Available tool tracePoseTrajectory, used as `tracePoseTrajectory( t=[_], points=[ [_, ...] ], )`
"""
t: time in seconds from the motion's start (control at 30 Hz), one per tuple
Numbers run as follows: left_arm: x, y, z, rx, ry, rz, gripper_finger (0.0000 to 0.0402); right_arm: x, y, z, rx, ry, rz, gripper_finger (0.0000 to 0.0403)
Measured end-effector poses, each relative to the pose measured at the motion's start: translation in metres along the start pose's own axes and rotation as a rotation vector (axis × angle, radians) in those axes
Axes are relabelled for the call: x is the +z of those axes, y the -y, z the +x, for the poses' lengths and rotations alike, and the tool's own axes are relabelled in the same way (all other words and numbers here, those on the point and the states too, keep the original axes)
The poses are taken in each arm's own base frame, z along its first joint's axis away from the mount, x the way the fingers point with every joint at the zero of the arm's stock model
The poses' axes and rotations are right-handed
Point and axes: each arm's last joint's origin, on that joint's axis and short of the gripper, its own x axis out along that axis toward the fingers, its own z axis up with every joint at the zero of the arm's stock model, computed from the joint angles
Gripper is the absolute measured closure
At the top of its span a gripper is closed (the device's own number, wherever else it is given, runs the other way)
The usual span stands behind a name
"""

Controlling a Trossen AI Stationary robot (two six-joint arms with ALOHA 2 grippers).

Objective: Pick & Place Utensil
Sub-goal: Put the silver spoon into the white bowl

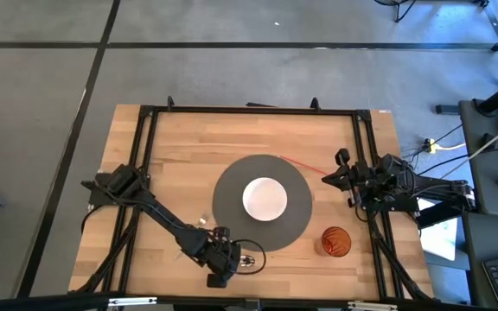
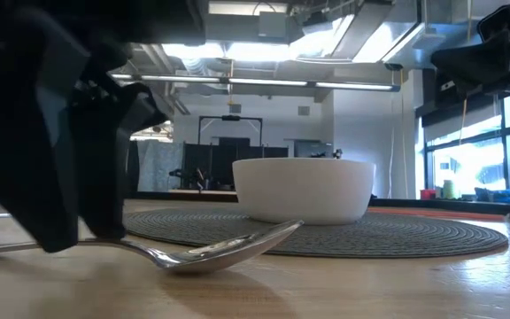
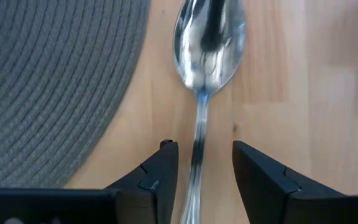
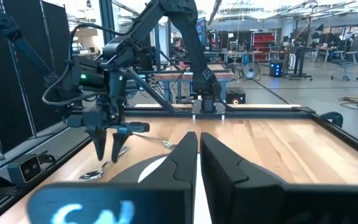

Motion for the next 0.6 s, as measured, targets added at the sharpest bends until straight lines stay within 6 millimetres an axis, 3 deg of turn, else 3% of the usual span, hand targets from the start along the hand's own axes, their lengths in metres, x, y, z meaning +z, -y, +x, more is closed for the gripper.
tracePoseTrajectory(
  t=[0.6],
  points=[
    [0.003, -0.004, 0.012, -0.01, -0.004, -0.021, 0.0261, 0.0, 0.0, 0.0, -0.001, 0.0, 0.0, 0.038]
  ],
)
